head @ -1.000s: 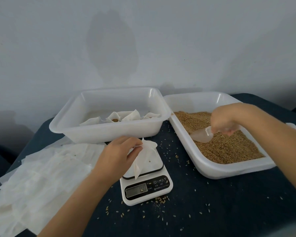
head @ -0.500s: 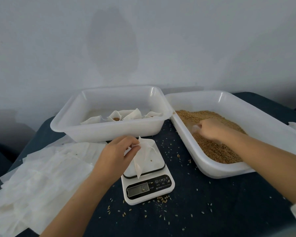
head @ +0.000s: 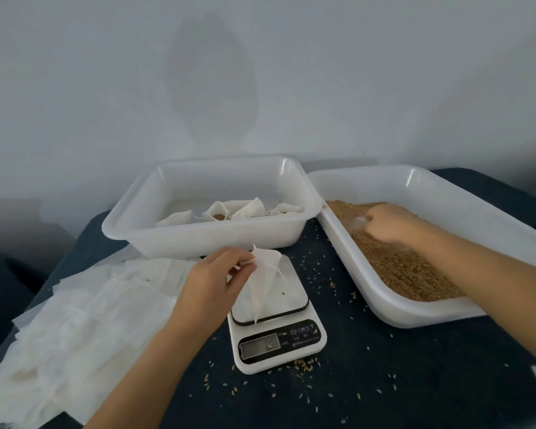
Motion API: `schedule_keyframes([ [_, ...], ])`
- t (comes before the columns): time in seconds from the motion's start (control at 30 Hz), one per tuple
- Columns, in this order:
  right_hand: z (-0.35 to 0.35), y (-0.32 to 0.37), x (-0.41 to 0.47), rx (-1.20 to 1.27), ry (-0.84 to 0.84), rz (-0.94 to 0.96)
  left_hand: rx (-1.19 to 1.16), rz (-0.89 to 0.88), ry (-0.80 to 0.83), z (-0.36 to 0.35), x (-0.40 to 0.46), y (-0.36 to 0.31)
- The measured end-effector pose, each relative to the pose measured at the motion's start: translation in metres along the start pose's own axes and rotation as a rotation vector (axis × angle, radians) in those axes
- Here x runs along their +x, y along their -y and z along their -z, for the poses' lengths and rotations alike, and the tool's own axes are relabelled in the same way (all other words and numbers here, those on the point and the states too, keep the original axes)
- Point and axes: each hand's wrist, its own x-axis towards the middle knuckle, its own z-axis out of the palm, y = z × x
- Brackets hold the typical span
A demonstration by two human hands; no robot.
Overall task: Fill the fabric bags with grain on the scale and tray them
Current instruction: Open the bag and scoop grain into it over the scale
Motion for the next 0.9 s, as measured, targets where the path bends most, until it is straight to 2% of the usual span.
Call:
schedule_keyframes([
  [0.2, 0.012, -0.035, -0.018, 0.081, -0.082, 0.073, -0.039, 0.105, -0.054, -0.004, 0.010, 0.003],
  [0.37, 0.018, -0.045, -0.036, 0.171, -0.088, 0.114, -0.026, 0.027, -0.001, 0.002, 0.019, 0.006],
  [0.53, 0.043, -0.037, -0.056, 0.277, -0.158, 0.259, 0.071, -0.005, 0.075, 0.020, 0.031, 0.011],
  [0.7, 0.058, -0.017, -0.077, 0.418, -0.054, 0.412, 0.149, -0.095, 0.219, 0.040, 0.048, 0.013],
  [0.9, 0.044, 0.001, -0.094, 0.435, 0.144, 0.581, 0.238, -0.210, 0.315, 0.043, 0.056, 0.016],
])
